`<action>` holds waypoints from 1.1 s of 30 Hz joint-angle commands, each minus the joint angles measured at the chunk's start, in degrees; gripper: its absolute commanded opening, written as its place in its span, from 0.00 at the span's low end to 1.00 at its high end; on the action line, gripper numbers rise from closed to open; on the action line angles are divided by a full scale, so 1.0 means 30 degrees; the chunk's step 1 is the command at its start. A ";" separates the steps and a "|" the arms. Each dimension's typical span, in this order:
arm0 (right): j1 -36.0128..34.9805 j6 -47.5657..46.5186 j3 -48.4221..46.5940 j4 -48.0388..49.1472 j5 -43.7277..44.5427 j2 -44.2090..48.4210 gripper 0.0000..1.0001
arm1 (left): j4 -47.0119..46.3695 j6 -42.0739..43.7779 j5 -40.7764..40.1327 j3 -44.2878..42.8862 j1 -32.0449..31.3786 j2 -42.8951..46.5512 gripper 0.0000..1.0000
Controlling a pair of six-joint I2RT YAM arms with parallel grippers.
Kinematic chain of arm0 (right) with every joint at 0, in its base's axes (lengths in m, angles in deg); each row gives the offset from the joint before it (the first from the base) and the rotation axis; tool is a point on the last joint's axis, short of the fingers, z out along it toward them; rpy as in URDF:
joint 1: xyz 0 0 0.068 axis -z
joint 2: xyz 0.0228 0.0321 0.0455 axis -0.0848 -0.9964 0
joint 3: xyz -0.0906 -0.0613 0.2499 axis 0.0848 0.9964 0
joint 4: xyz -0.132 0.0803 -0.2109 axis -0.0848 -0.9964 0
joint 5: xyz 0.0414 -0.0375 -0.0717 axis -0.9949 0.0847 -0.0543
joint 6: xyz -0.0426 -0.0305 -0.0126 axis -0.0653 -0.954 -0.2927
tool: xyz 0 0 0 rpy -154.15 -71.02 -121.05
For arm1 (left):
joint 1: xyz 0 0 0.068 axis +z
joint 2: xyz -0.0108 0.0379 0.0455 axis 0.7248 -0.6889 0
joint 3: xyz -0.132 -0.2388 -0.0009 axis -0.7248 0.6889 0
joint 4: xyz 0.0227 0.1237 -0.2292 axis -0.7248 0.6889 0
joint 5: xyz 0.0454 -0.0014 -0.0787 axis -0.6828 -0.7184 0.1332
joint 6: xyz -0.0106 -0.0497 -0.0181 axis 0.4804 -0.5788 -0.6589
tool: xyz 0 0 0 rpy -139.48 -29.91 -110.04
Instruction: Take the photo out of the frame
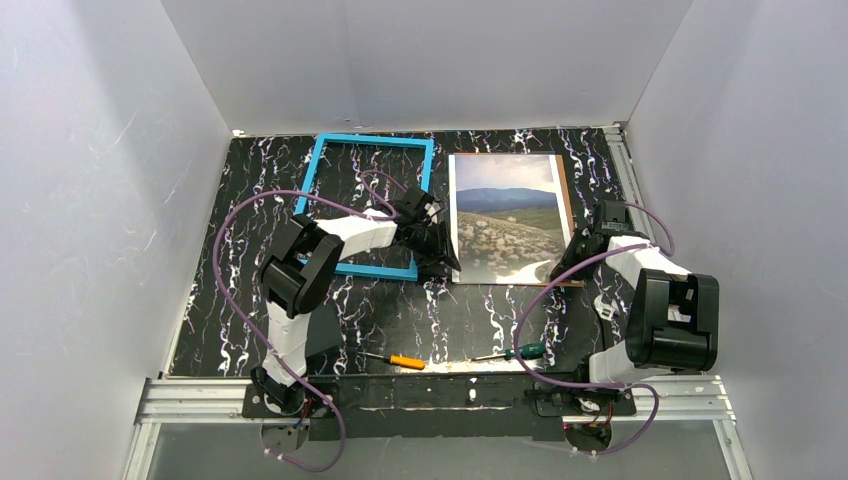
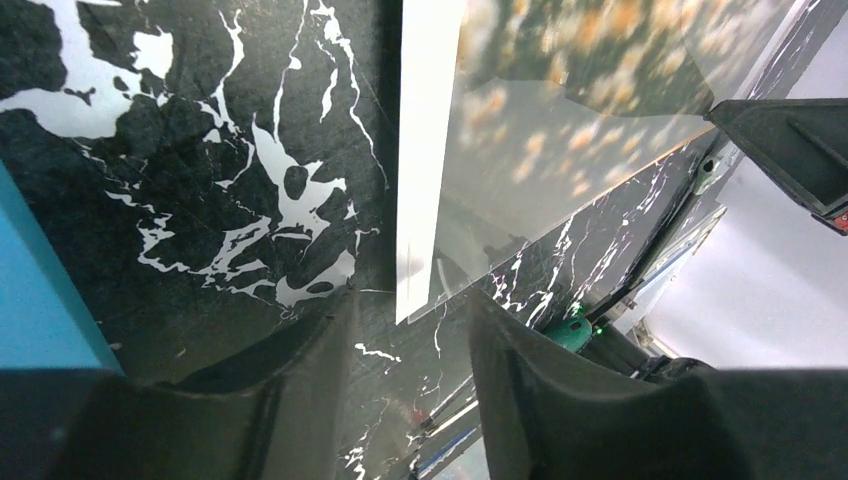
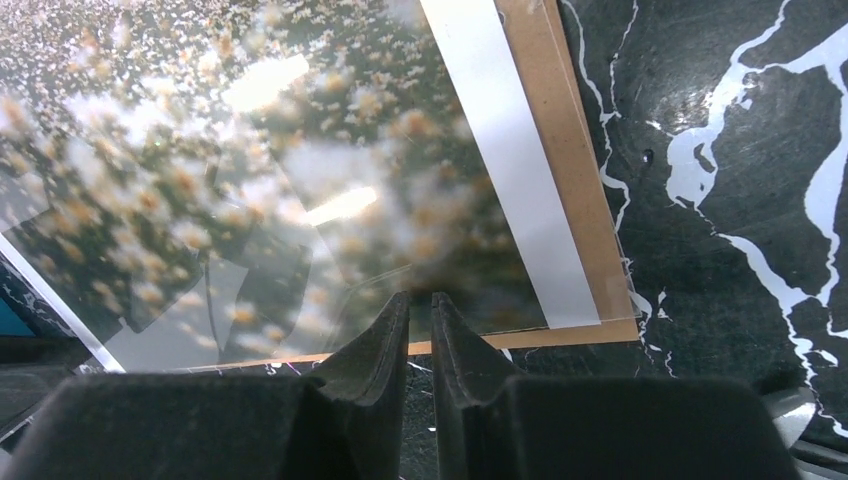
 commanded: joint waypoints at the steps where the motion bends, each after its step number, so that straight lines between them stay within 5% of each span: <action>1: 0.0254 0.0150 -0.0504 0.0550 -0.0535 -0.0398 0.20 | 0.0158 -0.0004 -0.0951 0.1265 -0.0237 -0.0277 0.41; 33: 0.0323 -0.0205 -0.1236 -0.0224 -0.1054 -0.1720 0.17 | -0.3743 -0.2353 0.0065 0.2441 -0.0260 0.1697 0.25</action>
